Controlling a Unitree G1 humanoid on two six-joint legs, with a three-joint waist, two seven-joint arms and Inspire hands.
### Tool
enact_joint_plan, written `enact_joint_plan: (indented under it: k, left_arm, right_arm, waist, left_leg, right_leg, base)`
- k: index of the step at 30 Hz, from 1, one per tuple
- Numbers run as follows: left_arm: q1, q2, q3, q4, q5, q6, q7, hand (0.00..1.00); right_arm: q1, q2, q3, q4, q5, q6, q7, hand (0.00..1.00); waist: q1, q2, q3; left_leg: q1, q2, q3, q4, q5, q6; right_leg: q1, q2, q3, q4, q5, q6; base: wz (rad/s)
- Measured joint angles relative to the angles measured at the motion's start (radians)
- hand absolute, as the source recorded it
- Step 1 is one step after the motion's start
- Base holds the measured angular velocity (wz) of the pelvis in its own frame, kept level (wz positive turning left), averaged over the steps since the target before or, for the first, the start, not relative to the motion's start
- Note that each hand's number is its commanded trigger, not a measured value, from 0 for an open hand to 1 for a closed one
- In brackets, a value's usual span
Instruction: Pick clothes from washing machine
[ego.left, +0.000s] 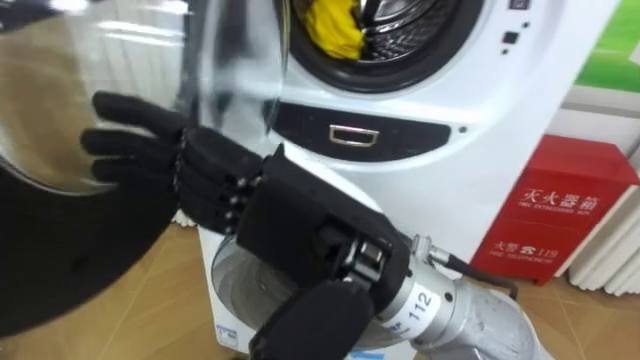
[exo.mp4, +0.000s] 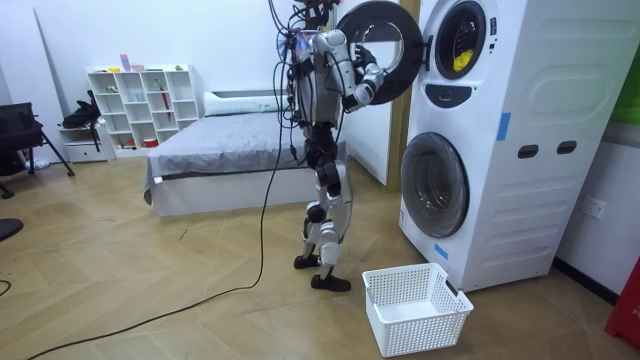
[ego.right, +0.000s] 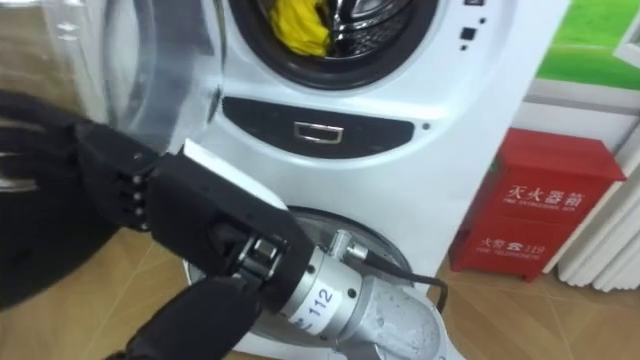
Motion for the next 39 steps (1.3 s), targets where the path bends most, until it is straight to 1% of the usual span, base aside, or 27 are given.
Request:
enact_joint_plan:
  k: [1, 2, 3, 4, 6, 9, 11, 12, 13, 15, 16, 17, 18, 20, 21, 22, 24, 25, 29, 30, 32, 34, 36, 38, 39]
  left_arm:
    - [-0.002, 0.000, 0.000, 0.000, -0.001, 0.000, 0.000, 0.00]
    - [-0.001, 0.000, 0.000, 0.000, -0.002, 0.000, 0.001, 0.00]
    - [0.001, 0.000, -0.001, 0.000, -0.005, 0.000, 0.004, 0.00]
    - [0.001, 0.000, -0.002, 0.000, -0.005, 0.002, 0.011, 0.00]
    - [0.004, 0.000, -0.002, 0.000, -0.007, 0.006, 0.018, 0.00]
    - [0.018, -0.001, -0.001, 0.001, -0.004, 0.012, 0.018, 0.00]
    - [0.026, -0.004, 0.000, 0.001, -0.004, 0.013, 0.018, 0.00]
    - [0.029, -0.009, 0.000, 0.001, -0.003, 0.013, 0.018, 0.00]
    - [0.031, -0.011, 0.000, 0.001, -0.004, 0.013, 0.018, 0.00]
    - [0.034, -0.013, 0.002, 0.000, -0.004, 0.012, 0.017, 0.00]
    - [0.039, -0.016, 0.014, -0.002, -0.002, 0.012, 0.018, 0.00]
    - [0.042, -0.018, 0.021, -0.002, -0.001, 0.012, 0.018, 0.00]
    - [0.048, -0.019, 0.030, -0.004, 0.002, 0.013, 0.018, 0.00]
    - [0.058, -0.020, 0.044, -0.005, 0.004, 0.013, 0.020, 0.00]
    - [0.064, -0.021, 0.048, -0.006, 0.004, 0.013, 0.021, 0.00]
    - [0.067, -0.022, 0.055, -0.008, 0.004, 0.013, 0.022, 0.00]
    - [0.065, -0.022, 0.059, -0.013, 0.004, 0.014, 0.034, 0.00]
    - [0.065, -0.023, 0.059, -0.017, 0.005, 0.014, 0.041, 0.00]
    - [0.058, -0.028, 0.059, -0.017, 0.005, 0.027, 0.043, 0.00]
    - [0.057, -0.028, 0.059, -0.017, 0.005, 0.028, 0.044, 0.00]
    - [0.062, -0.029, 0.059, -0.016, 0.005, 0.030, 0.045, 0.00]
    - [0.059, -0.035, 0.059, -0.016, 0.004, 0.043, 0.044, 0.00]
    - [0.061, -0.039, 0.059, -0.016, 0.004, 0.049, 0.043, 0.00]
    - [0.061, -0.042, 0.060, -0.016, 0.004, 0.050, 0.043, 0.00]
    - [0.060, -0.044, 0.060, -0.016, 0.004, 0.051, 0.044, 0.00]
  right_arm:
    - [0.000, -0.001, 0.003, 0.001, 0.000, 0.000, 0.005, 0.00]
    - [0.000, -0.001, 0.004, 0.002, 0.000, 0.000, 0.005, 0.00]
    - [0.000, -0.003, 0.007, 0.008, 0.001, 0.000, 0.005, 0.00]
    - [0.000, -0.006, 0.008, 0.010, -0.001, 0.002, 0.004, 0.00]
    - [0.000, -0.006, 0.008, 0.010, -0.012, 0.007, 0.004, 0.00]
    - [0.000, -0.014, -0.005, 0.010, -0.045, 0.026, 0.003, 0.00]
    - [0.000, -0.016, -0.025, 0.010, -0.075, 0.032, 0.002, 0.00]
    - [0.000, -0.020, -0.050, 0.010, -0.080, 0.034, 0.000, 0.00]
    - [0.000, -0.021, -0.079, 0.010, -0.081, 0.034, -0.010, 0.00]
    - [0.000, -0.022, -0.121, 0.006, -0.081, 0.034, -0.041, 0.00]
    - [0.001, -0.021, -0.147, -0.005, -0.080, 0.034, -0.064, 0.00]
    - [0.001, -0.022, -0.160, -0.012, -0.080, 0.034, -0.072, 0.00]
    - [0.001, -0.021, -0.188, -0.030, -0.081, 0.034, -0.089, 0.00]
    - [0.001, -0.024, -0.222, -0.057, -0.091, 0.033, -0.118, 0.00]
    - [0.001, -0.022, -0.241, -0.059, -0.097, 0.031, -0.135, 0.00]
    - [0.001, -0.024, -0.254, -0.059, -0.098, 0.031, -0.155, 0.00]
    - [0.001, -0.028, -0.272, -0.058, -0.097, 0.031, -0.181, 0.00]
    - [0.000, -0.035, -0.281, -0.053, -0.105, 0.031, -0.199, 0.00]
    - [-0.010, -0.044, -0.319, -0.029, -0.118, 0.035, -0.257, 0.00]
    - [-0.022, -0.044, -0.326, -0.020, -0.118, 0.035, -0.275, 0.00]
    - [-0.040, -0.044, -0.337, -0.008, -0.118, 0.035, -0.297, 0.00]
    - [-0.067, -0.044, -0.347, 0.015, -0.118, 0.035, -0.326, 0.00]
    - [-0.076, -0.043, -0.349, 0.028, -0.120, 0.035, -0.350, 0.00]
    - [-0.080, -0.042, -0.349, 0.036, -0.137, 0.035, -0.361, 0.00]
    - [-0.082, -0.042, -0.349, 0.043, -0.152, 0.035, -0.366, 0.00]
  waist:
    - [0.001, 0.002, 0.0013]
    - [0.000, 0.003, 0.0021]
    - [0.000, 0.004, 0.0032]
    - [0.000, 0.006, 0.0042]
    - [-0.002, 0.008, 0.0060]
    - [-0.005, 0.012, 0.0087]
    - [-0.007, 0.016, 0.0115]
    - [-0.008, 0.021, 0.0142]
    - [-0.011, 0.023, 0.0153]
    - [-0.020, 0.025, 0.0136]
    - [-0.033, 0.027, 0.0118]
    - [-0.038, 0.029, 0.0108]
    - [-0.054, 0.031, 0.0079]
    - [-0.070, 0.036, -0.0006]
    - [-0.083, 0.040, -0.0088]
    - [-0.087, 0.043, -0.0110]
    - [-0.094, 0.043, -0.0115]
    - [-0.099, 0.039, -0.0135]
    - [-0.102, 0.039, -0.0114]
    - [-0.108, 0.043, -0.0071]
    - [-0.111, 0.041, -0.0037]
    - [-0.114, 0.038, -0.0010]
    - [-0.113, 0.036, -0.0006]
    - [-0.112, 0.034, 0.0020]
    - [-0.110, 0.028, 0.0033]
  left_leg:
    - [0.000, -0.008, -0.001, -0.002, 0.000, 0.000]
    - [0.001, -0.009, -0.001, -0.002, 0.000, 0.000]
    - [0.001, -0.011, -0.001, -0.002, 0.000, 0.000]
    - [0.000, -0.012, -0.001, -0.004, 0.000, 0.001]
    - [0.000, -0.012, -0.001, -0.005, 0.000, 0.001]
    - [0.008, -0.013, 0.000, -0.005, -0.001, 0.001]
    - [0.013, -0.013, 0.001, -0.005, -0.001, 0.001]
    - [0.013, -0.013, 0.001, -0.005, -0.001, 0.001]
    - [0.012, -0.013, 0.000, -0.004, -0.001, 0.001]
    - [0.010, -0.013, -0.001, -0.004, -0.001, 0.001]
    - [0.008, -0.013, -0.001, -0.003, -0.001, 0.002]
    - [0.008, -0.013, -0.001, -0.003, -0.001, 0.002]
    - [0.005, -0.013, -0.001, -0.002, -0.001, 0.002]
    - [0.005, -0.013, 0.000, -0.002, -0.001, 0.002]
    - [0.009, -0.013, 0.002, -0.002, -0.001, 0.001]
    - [0.016, -0.013, 0.001, -0.002, -0.001, 0.001]
    - [0.019, -0.013, 0.001, -0.001, -0.001, 0.001]
    - [0.022, -0.013, 0.002, -0.002, -0.001, 0.001]
    - [0.032, -0.012, 0.001, -0.006, -0.001, 0.001]
    - [0.034, -0.013, 0.000, -0.006, -0.001, 0.002]
    - [0.037, -0.013, 0.000, -0.005, -0.001, 0.002]
    - [0.035, -0.013, 0.000, -0.005, -0.001, 0.002]
    - [0.035, -0.013, 0.000, -0.004, -0.001, 0.002]
    - [0.034, -0.012, 0.000, -0.003, -0.001, 0.002]
    - [0.034, -0.012, 0.000, -0.002, -0.001, 0.002]
  right_leg:
    - [0.003, -0.002, -0.004, 0.000, 0.001, -0.001]
    - [0.005, -0.002, -0.005, -0.002, 0.003, -0.006]
    - [0.008, -0.004, -0.004, -0.004, 0.016, -0.029]
    - [0.010, -0.004, -0.004, -0.012, 0.019, -0.034]
    - [0.013, -0.004, -0.006, -0.017, 0.020, -0.034]
    - [0.021, -0.004, -0.007, -0.021, 0.019, -0.034]
    - [0.024, -0.004, -0.004, -0.020, 0.018, -0.034]
    - [0.025, -0.004, -0.001, -0.021, 0.018, -0.034]
    - [0.024, -0.003, 0.000, -0.021, 0.018, -0.034]
    - [0.020, -0.002, 0.004, -0.021, 0.018, -0.034]
    - [0.021, -0.001, 0.005, -0.022, 0.017, -0.033]
    - [0.021, -0.001, 0.004, -0.023, 0.017, -0.033]
    - [0.020, -0.001, 0.003, -0.023, 0.017, -0.033]
    - [0.023, 0.000, 0.003, -0.029, 0.019, -0.033]
    - [0.025, 0.000, 0.005, -0.030, 0.020, -0.034]
    - [0.034, 0.000, 0.005, -0.032, 0.020, -0.034]
    - [0.038, 0.001, 0.005, -0.034, 0.020, -0.034]
    - [0.039, 0.001, 0.005, -0.034, 0.020, -0.034]
    - [0.045, 0.000, 0.005, -0.032, 0.020, -0.034]
    - [0.048, 0.000, 0.005, -0.033, 0.020, -0.034]
    - [0.052, 0.000, 0.004, -0.034, 0.020, -0.034]
    - [0.052, 0.000, 0.003, -0.034, 0.019, -0.033]
    - [0.052, 0.000, 0.003, -0.034, 0.019, -0.033]
    - [0.052, 0.001, 0.003, -0.034, 0.019, -0.033]
    - [0.052, 0.001, 0.003, -0.034, 0.019, -0.034]
  base:
    - [0.09]
    - [0.08]
    - [0.06]
    - [0.05]
    - [0.05]
    - [-0.02]
    - [-0.08]
    - [-0.05]
    - [-0.03]
    - [0.02]
    - [0.05]
    - [0.06]
    - [0.03]
    - [-0.02]
    - [-0.08]
    - [-0.07]
    - [-0.04]
    - [-0.03]
    - [-0.03]
    - [0.00]
    - [0.00]
    - [0.04]
    - [0.04]
    - [0.00]
    - [0.00]
